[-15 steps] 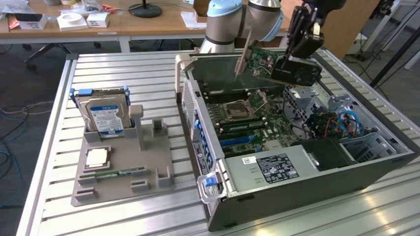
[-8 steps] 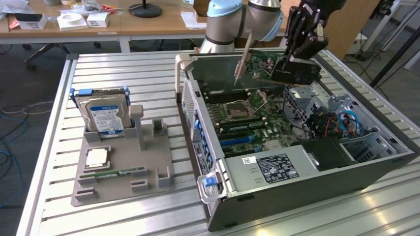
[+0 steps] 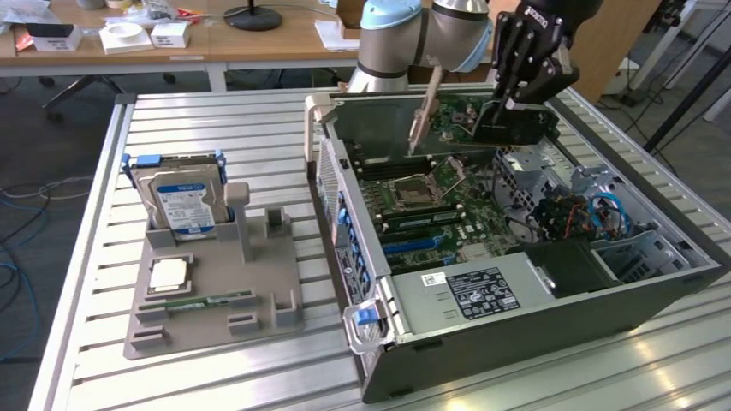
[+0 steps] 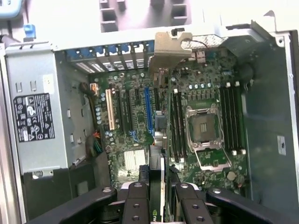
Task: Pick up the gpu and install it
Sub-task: 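Insert the gpu into the slot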
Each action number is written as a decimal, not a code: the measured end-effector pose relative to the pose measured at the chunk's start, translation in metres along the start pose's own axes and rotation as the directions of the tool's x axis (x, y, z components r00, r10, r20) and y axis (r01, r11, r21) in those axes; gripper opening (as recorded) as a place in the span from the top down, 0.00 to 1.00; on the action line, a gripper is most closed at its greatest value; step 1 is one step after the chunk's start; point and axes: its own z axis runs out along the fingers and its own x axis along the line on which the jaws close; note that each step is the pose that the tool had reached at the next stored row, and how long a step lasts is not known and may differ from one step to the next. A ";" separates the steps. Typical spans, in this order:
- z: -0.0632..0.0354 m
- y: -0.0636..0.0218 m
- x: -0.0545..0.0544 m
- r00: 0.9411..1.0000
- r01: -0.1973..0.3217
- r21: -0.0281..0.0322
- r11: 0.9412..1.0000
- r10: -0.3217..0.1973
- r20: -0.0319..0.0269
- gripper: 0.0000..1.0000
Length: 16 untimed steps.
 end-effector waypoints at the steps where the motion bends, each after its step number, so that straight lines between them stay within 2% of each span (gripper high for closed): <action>1: 0.0001 0.0000 0.000 1.000 0.017 0.000 1.000 -0.017 -0.001 0.74; 3: 0.0001 0.0000 0.000 0.999 0.035 0.000 0.999 -0.035 -0.001 0.74; 8: 0.0003 0.0000 0.000 0.999 0.038 0.000 0.999 -0.038 -0.001 0.74; 16: 0.0020 -0.0001 0.000 0.993 0.122 -0.002 0.993 -0.122 -0.005 0.74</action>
